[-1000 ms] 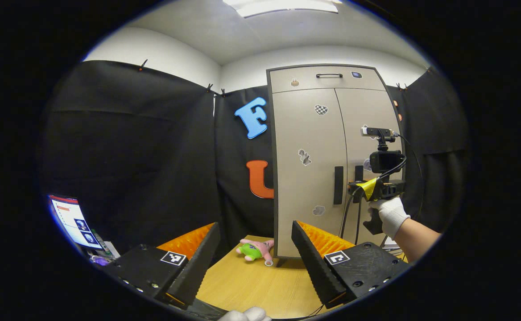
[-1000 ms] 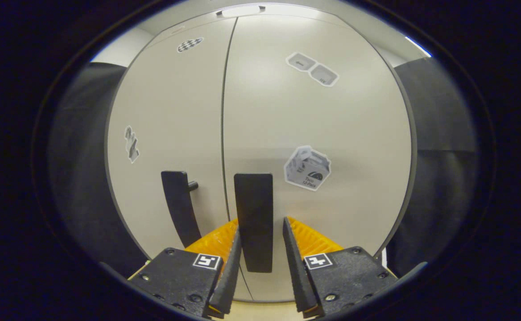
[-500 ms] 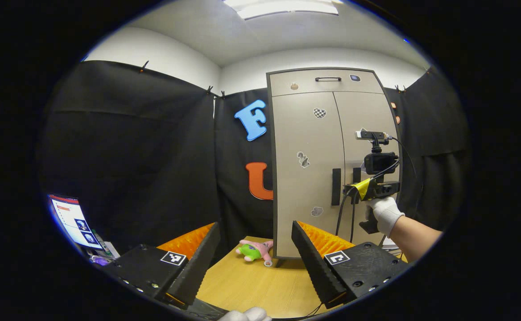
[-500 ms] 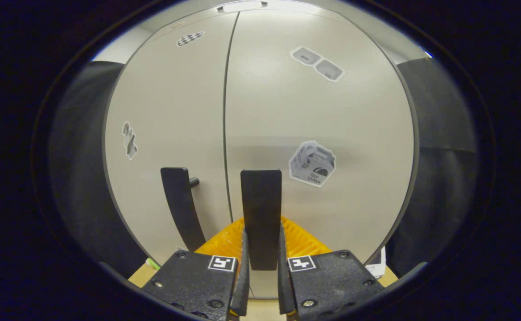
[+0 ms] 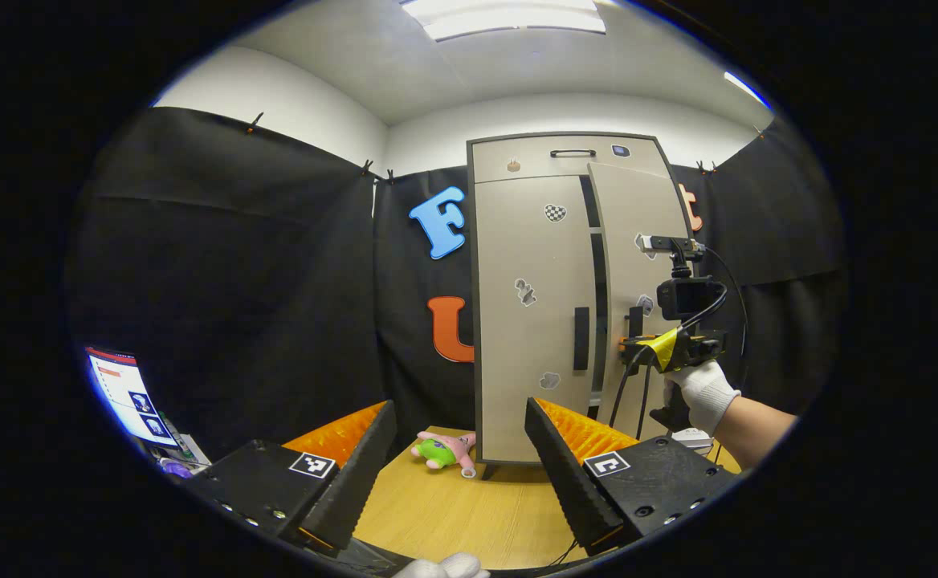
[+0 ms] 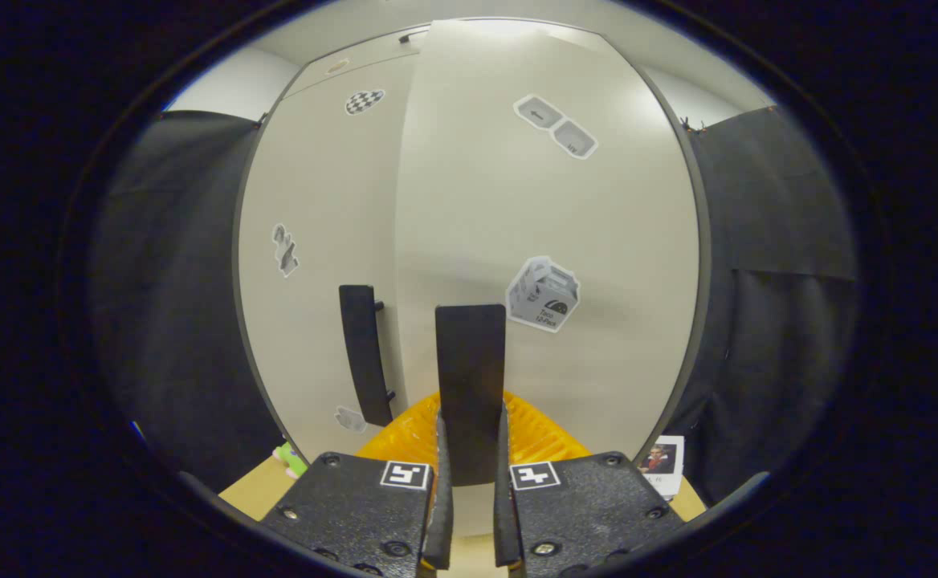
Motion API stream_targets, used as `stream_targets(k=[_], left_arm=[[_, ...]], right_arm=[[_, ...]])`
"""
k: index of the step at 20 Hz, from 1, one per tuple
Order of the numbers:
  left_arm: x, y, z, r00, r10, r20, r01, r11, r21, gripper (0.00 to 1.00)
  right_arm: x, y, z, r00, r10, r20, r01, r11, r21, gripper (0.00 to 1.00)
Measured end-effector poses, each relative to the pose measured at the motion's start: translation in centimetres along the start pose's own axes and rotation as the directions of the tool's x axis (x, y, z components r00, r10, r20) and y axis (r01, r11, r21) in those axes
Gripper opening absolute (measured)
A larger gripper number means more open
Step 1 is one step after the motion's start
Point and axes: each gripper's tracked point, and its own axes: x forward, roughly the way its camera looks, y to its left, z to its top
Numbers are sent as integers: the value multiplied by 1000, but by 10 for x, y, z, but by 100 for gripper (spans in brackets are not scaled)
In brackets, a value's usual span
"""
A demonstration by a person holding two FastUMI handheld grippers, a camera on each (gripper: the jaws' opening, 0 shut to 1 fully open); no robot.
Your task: Open the right door of the double-door shoe cabinet with the right hand, and open the left door with the left hand.
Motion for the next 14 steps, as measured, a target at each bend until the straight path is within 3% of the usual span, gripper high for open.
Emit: stream_targets(k=[14], left_arm=[[-9,-38,-4,991,-135,8,135,991,-18,96]], right_arm=[[-100,-76,-15,999,-41,6,41,999,0,20]])
